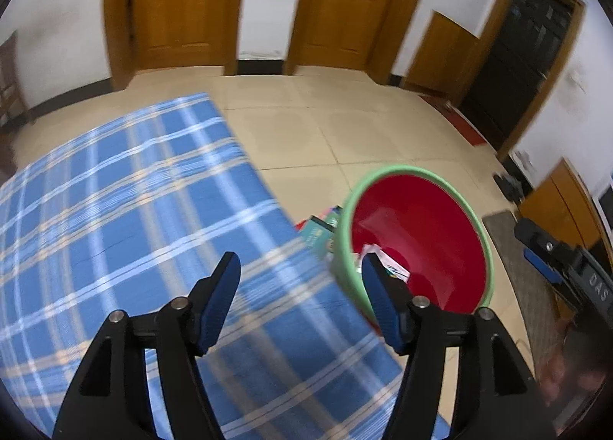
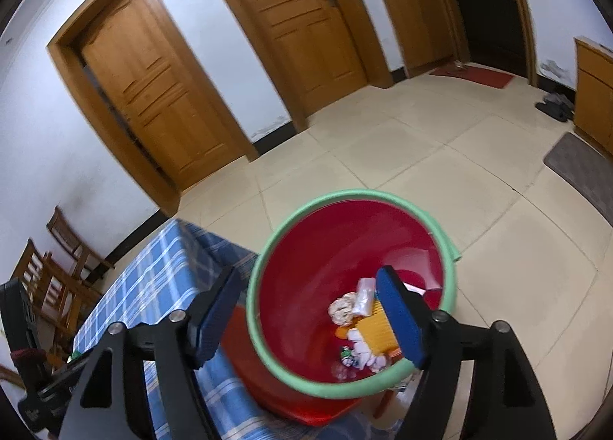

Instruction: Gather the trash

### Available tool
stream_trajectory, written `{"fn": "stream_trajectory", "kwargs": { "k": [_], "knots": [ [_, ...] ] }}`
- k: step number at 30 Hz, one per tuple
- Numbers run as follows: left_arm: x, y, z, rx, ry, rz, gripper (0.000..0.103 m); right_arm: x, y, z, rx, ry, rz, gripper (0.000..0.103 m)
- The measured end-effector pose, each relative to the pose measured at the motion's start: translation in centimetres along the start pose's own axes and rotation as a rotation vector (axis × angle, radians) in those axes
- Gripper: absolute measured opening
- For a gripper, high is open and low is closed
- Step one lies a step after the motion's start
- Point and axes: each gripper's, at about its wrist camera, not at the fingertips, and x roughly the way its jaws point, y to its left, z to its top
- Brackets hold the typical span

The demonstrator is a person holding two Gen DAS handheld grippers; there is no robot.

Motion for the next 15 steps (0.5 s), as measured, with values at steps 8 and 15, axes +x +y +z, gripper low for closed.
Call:
{"fn": "stream_trajectory", "kwargs": {
  "k": [8,15],
  "knots": [
    [-3.7,4.5,-1.0,-0.084,-0.063,0.109,0.074,-0.1,4.7,-2.0,-0.099,0.036,0.048,0.087],
    [-6.2,7.3,-2.6,-0.135,-0.100,0.205,0.075,0.5,8.4,-4.9,-0.171,0.083,0.105,0.092]
  ]
}}
